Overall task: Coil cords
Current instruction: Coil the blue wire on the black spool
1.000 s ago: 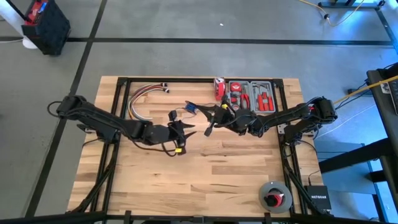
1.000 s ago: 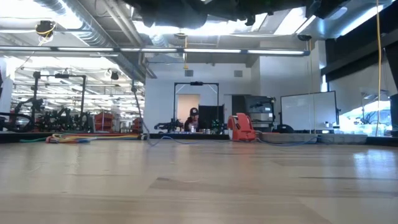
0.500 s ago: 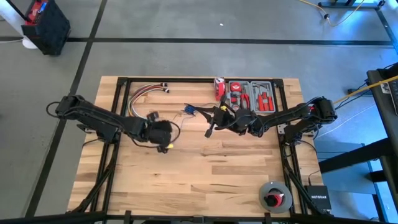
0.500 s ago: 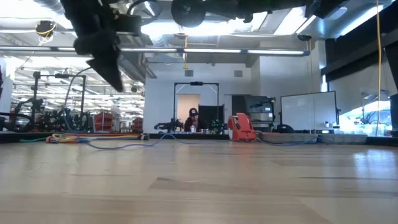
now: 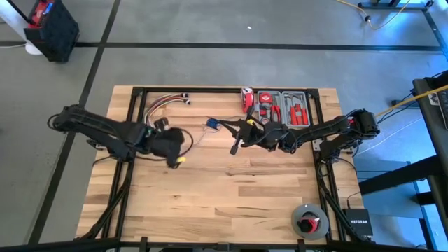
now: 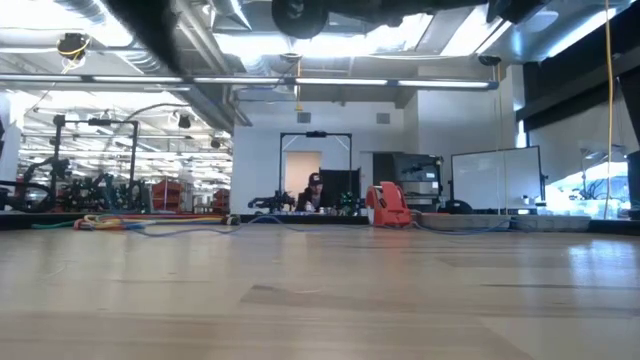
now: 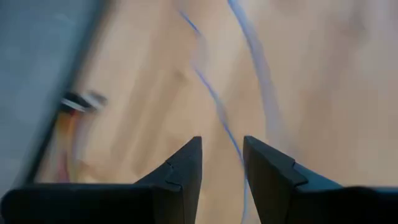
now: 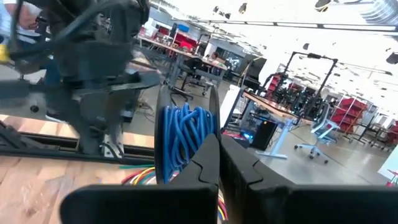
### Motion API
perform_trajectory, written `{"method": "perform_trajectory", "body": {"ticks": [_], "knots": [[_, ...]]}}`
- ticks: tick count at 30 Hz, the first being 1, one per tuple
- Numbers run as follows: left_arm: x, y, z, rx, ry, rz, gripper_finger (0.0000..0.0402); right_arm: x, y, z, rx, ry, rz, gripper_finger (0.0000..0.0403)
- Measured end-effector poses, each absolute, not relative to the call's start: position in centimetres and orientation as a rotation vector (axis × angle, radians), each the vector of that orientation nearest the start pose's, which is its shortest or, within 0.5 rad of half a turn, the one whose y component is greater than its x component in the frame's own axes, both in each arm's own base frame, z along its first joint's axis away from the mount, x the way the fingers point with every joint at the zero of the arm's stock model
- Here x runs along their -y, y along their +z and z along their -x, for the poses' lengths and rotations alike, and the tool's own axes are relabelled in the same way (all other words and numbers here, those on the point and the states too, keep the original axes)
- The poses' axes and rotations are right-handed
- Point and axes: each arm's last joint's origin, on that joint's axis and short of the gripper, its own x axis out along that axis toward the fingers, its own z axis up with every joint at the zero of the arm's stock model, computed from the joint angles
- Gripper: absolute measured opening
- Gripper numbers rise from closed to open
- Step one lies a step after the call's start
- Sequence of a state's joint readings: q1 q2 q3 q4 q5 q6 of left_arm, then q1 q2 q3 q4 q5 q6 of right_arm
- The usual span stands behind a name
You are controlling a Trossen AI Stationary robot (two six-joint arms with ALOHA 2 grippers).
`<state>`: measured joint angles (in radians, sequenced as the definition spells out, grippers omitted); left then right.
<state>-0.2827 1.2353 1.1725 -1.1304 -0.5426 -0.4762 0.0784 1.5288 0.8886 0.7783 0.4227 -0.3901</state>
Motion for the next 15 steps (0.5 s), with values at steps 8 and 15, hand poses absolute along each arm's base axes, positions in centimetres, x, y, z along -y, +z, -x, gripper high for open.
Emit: {"method": "perform_trajectory", "body": {"ticks": [8,15], "knots": [[4.7,33.1,-20.1,-0.813,0.391,0.003,0.0111,-1.6,28.4,-33.5,0.090,-0.324,0.356,0.0002],[5.4,26.7,-24.3,-0.450,0.383,0.016,0.0111,-1.9,28.4,-33.4,0.083,-0.334,0.356,0.0002]]}}
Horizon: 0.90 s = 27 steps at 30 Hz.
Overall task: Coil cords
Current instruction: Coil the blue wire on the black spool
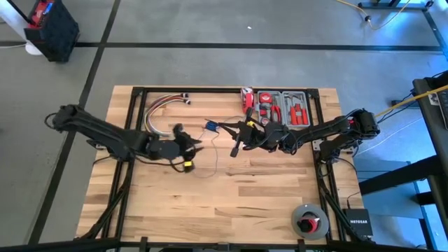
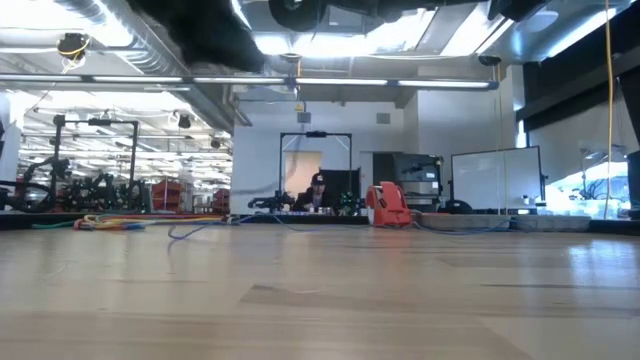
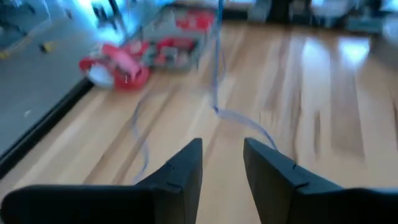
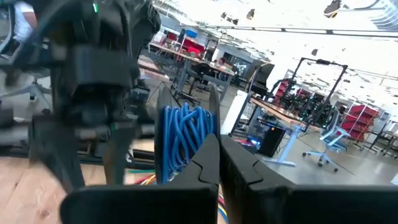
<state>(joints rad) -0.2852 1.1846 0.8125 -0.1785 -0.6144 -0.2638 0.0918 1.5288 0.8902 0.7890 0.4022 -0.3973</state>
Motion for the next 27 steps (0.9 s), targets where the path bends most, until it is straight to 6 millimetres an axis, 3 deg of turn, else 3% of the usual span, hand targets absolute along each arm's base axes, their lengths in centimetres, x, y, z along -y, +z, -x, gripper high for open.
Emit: {"method": "perform_trajectory", "body": {"ticks": [5,12,27], "knots": [[5.1,21.9,-26.1,-0.337,0.413,0.137,0.0111,-1.9,28.2,-33.5,0.062,-0.338,0.362,0.0002],[5.7,18.8,-28.0,-0.340,0.436,0.246,0.0111,-1.9,28.1,-33.5,0.058,-0.339,0.366,0.0002],[4.9,17.9,-29.8,-0.247,0.393,0.299,0.0111,-1.9,28.1,-33.5,0.050,-0.338,0.373,0.0002]]}}
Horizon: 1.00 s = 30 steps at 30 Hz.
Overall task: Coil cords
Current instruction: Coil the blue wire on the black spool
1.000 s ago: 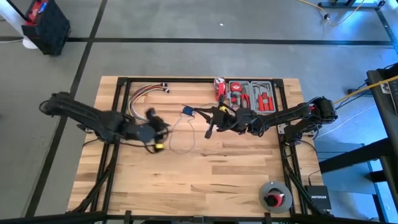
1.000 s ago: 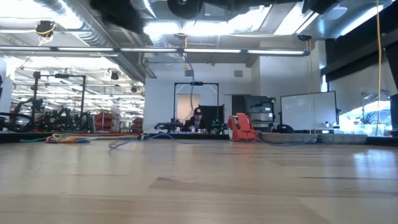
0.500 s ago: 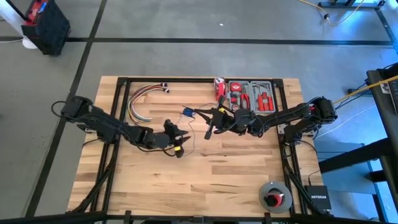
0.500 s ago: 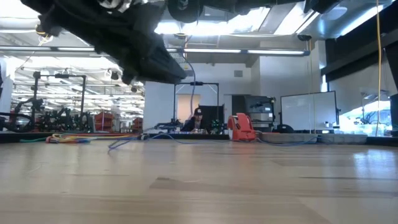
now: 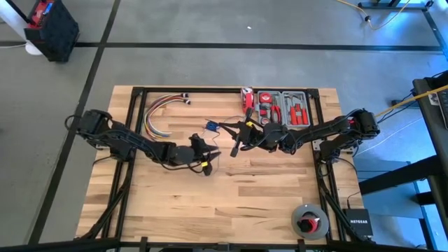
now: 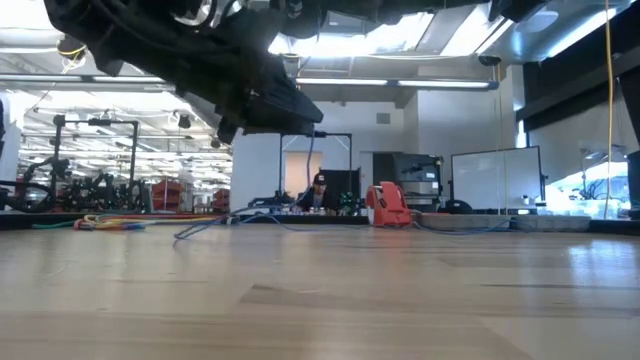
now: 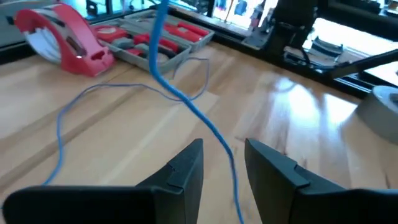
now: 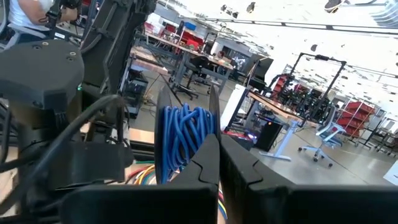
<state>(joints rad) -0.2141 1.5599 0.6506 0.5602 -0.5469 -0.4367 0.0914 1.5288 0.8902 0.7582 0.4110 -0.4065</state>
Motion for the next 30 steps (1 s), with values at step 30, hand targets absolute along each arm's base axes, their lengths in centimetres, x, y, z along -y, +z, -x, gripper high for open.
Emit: {"method": "perform_trajectory", "body": {"ticks": [30], "knots": [[2.0,22.8,-20.5,-0.526,0.796,-0.074,0.0002,-2.2,27.9,-33.5,0.053,-0.249,0.377,0.0002]]}}
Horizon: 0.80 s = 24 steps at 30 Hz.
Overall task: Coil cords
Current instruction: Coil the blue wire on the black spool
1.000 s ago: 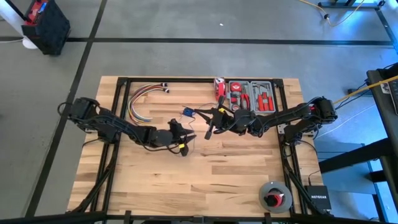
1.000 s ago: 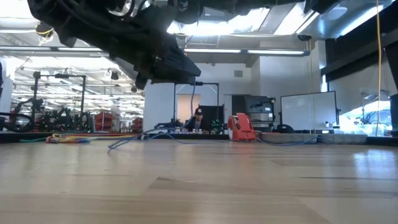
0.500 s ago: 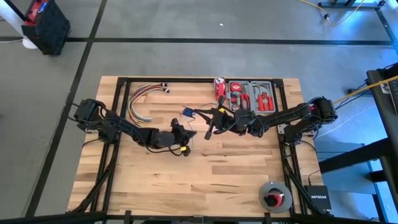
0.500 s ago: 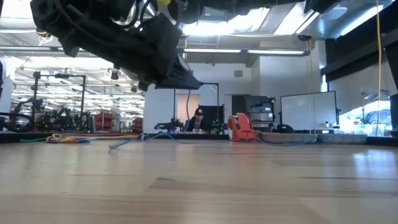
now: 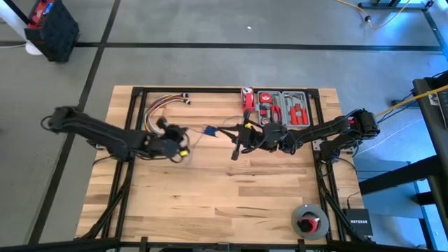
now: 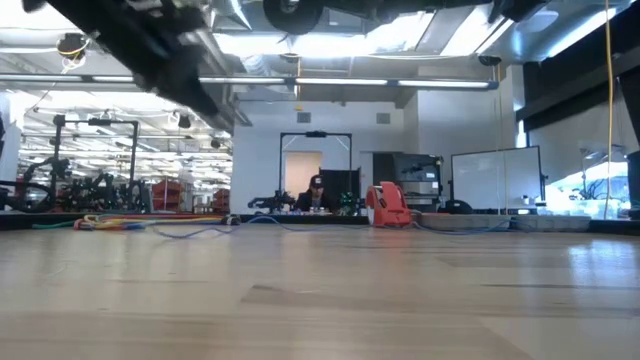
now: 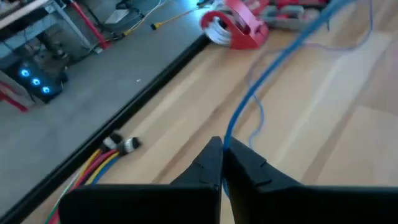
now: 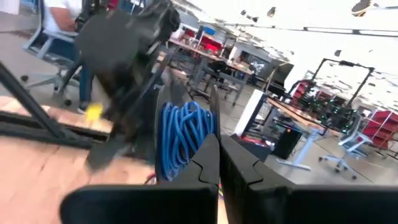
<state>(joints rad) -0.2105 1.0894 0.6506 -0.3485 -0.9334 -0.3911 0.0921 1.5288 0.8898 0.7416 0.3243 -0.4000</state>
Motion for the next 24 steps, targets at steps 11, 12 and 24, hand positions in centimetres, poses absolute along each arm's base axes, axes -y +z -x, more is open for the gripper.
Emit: {"method": "perform_trajectory", "body": {"ticks": [11,12,24], "knots": [[3.1,29.1,-16.4,-0.181,0.527,0.157,0.0001,-1.6,26.1,-33.8,-0.131,-0.327,0.508,0.0002],[3.2,29.4,-16.5,-0.157,0.505,0.164,0.0001,-1.5,25.9,-33.8,-0.140,-0.338,0.512,0.0002],[4.5,30.0,-20.8,0.028,0.431,0.148,0.0000,0.3,23.8,-35.7,-0.224,-0.411,0.520,0.0002]]}}
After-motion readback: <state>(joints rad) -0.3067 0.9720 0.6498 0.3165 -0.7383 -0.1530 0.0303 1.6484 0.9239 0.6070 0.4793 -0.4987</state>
